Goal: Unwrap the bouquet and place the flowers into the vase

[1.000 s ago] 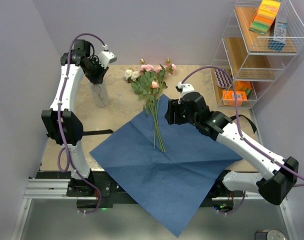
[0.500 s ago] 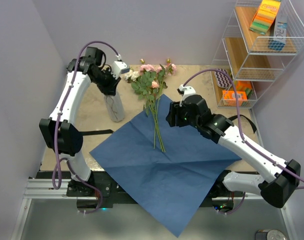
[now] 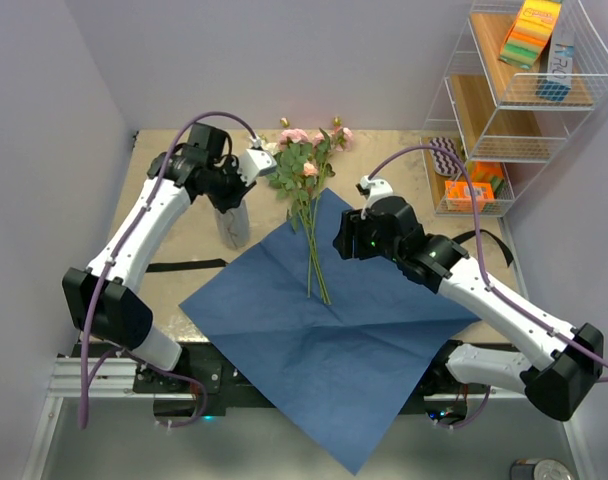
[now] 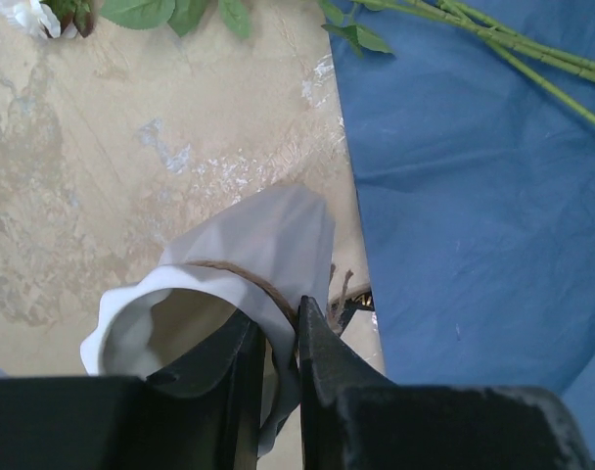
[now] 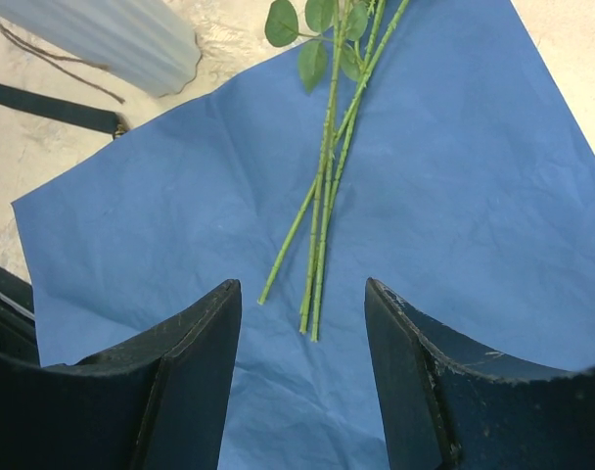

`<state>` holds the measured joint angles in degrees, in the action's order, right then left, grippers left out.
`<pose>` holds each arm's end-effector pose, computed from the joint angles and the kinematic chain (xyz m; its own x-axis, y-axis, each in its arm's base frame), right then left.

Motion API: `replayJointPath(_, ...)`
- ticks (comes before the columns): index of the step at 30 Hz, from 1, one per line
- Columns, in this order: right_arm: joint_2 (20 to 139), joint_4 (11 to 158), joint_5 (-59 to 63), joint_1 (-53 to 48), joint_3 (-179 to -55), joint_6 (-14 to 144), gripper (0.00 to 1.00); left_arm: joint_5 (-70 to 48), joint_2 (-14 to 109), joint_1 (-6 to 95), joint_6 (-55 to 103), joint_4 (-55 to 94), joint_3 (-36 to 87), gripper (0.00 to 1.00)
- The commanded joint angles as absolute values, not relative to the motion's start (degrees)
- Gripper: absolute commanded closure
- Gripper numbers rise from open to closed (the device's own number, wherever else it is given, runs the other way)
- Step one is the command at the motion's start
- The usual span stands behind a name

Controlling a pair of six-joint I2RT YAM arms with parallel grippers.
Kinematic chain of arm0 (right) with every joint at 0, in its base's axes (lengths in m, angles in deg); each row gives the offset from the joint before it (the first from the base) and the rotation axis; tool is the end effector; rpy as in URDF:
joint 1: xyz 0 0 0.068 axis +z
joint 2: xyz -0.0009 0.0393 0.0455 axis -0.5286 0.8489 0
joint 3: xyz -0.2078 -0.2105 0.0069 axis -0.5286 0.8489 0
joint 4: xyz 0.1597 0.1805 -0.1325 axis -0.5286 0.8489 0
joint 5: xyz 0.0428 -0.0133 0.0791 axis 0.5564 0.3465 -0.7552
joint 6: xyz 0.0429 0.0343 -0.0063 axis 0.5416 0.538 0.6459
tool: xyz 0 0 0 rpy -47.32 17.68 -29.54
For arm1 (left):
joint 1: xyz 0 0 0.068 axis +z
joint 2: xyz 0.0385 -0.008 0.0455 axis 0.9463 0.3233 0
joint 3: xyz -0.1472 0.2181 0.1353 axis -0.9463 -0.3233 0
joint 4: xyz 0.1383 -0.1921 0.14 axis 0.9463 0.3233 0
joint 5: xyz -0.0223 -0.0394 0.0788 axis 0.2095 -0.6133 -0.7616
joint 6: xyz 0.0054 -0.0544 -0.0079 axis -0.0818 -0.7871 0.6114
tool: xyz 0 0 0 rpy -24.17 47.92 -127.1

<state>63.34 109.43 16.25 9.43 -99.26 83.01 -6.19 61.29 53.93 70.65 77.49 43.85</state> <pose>0.1949 0.1657 0.3420 -0.6127 0.0176 -0.7901 -0.3613 0.8830 0.2998 0.3212 -0.1085 0.3769 -0.4052 0.7040 -0.5832 0.7829 0.5966 0.1763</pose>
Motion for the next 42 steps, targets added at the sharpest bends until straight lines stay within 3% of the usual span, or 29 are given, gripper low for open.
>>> replayJointPath(1, 61.5, 106.9, 15.4, 9.3, -98.6, 84.1, 0.43, -11.4, 59.5, 52.9, 70.6, 69.9, 44.7, 1.00)
replayJointPath(2, 61.5, 106.9, 15.4, 9.3, -98.5, 84.2, 0.43, -10.9, 59.7, 52.9, 70.3, 70.2, 45.3, 1.00)
replayJointPath(3, 61.4, 106.9, 15.4, 9.2, -98.5, 84.2, 0.43, -10.5, 59.6, 52.9, 70.3, 70.4, 45.4, 0.92)
replayJointPath(5, 61.4, 107.0, 15.4, 9.3, -98.3, 84.2, 0.43, -9.9, 59.0, 52.9, 70.1, 70.6, 45.5, 0.68)
replayJointPath(6, 61.4, 107.0, 15.6, 9.2, -98.1, 84.2, 0.42, -9.5, 59.0, 52.9, 70.2, 70.7, 45.7, 0.47)
replayJointPath(9, 61.4, 106.9, 15.6, 9.3, -97.8, 84.5, 0.42, -8.8, 58.8, 52.9, 70.0, 72.0, 46.9, 0.19)
replayJointPath(11, 61.4, 106.9, 15.6, 9.3, -97.8, 84.5, 0.42, -8.6, 58.6, 52.9, 69.8, 72.8, 48.1, 0.17)
replayJointPath(14, 61.6, 106.9, 15.5, 9.3, -97.7, 84.7, 0.41, -8.7, 58.4, 52.9, 69.4, 73.7, 50.2, 0.03)
replayJointPath(19, 63.2, 107.9, 18.2, 9.2, -98.8, 84.9, 0.41, -7.3, 56.9, 52.9, 67.9, 76.2, 54.7, 0.01)
replayJointPath(24, 72.2, 112.3, 20.5, 9.2, -103.1, 85.1, 0.42, -7.7, 52.9, 52.9, 64.4, 76.1, 59.2, 0.01)
replayJointPath(33, 88.7, 101.3, 22.6, 9.3, -110.3, 82.2, 0.51, -8.1, 37.6, 61.3, 55.3, 66.5, 40.8, 0.01)
replayJointPath(42, 103.6, 95.4, 20.7, 9.3, -120.6, 74.2, 0.53, -8.1, 33.8, 65.8, 52.3, 65.0, 31.5, 0.01)
